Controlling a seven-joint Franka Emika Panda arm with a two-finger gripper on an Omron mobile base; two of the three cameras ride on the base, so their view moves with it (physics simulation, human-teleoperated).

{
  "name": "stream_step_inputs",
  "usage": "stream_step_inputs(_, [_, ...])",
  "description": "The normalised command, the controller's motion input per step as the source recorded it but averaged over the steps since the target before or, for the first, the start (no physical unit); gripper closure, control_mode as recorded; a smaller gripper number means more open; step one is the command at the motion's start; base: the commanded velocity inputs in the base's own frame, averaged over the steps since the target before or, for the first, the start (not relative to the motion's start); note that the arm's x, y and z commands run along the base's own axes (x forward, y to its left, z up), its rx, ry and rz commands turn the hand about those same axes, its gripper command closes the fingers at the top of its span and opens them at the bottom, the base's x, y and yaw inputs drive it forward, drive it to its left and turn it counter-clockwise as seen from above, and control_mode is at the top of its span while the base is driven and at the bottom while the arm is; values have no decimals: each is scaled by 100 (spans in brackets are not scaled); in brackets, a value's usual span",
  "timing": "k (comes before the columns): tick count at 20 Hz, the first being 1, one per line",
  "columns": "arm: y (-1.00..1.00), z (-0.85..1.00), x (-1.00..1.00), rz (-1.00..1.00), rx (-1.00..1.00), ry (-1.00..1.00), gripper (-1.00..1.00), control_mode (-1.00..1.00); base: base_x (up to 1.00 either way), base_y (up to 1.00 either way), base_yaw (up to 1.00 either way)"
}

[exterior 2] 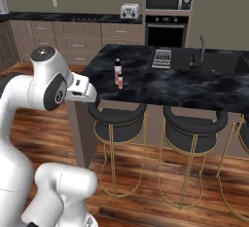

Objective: Place the large bottle from the dining counter next to the other large bottle outside the sink, and place the small bottle from the dining counter next to the other small bottle inside the sink.

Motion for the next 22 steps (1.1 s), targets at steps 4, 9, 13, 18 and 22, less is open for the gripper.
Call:
stream_step_inputs(4, [0, 0, -29, 0, 0, -9, -100, -100, 0, 0, 0])
stream_step_inputs(9, [0, 0, -30, 0, 0, -11, -100, -100, 0, 0, 0])
stream_step_inputs(13, [0, 0, -26, 0, 0, -12, -100, -100, 0, 0, 0])
stream_step_inputs(18, [0, 0, 0, 0, 0, 0, -100, 100, -7, 0, 0])
stream_step_inputs(22, [0, 0, 0, 0, 0, 0, -100, 100, 0, 0, 0])
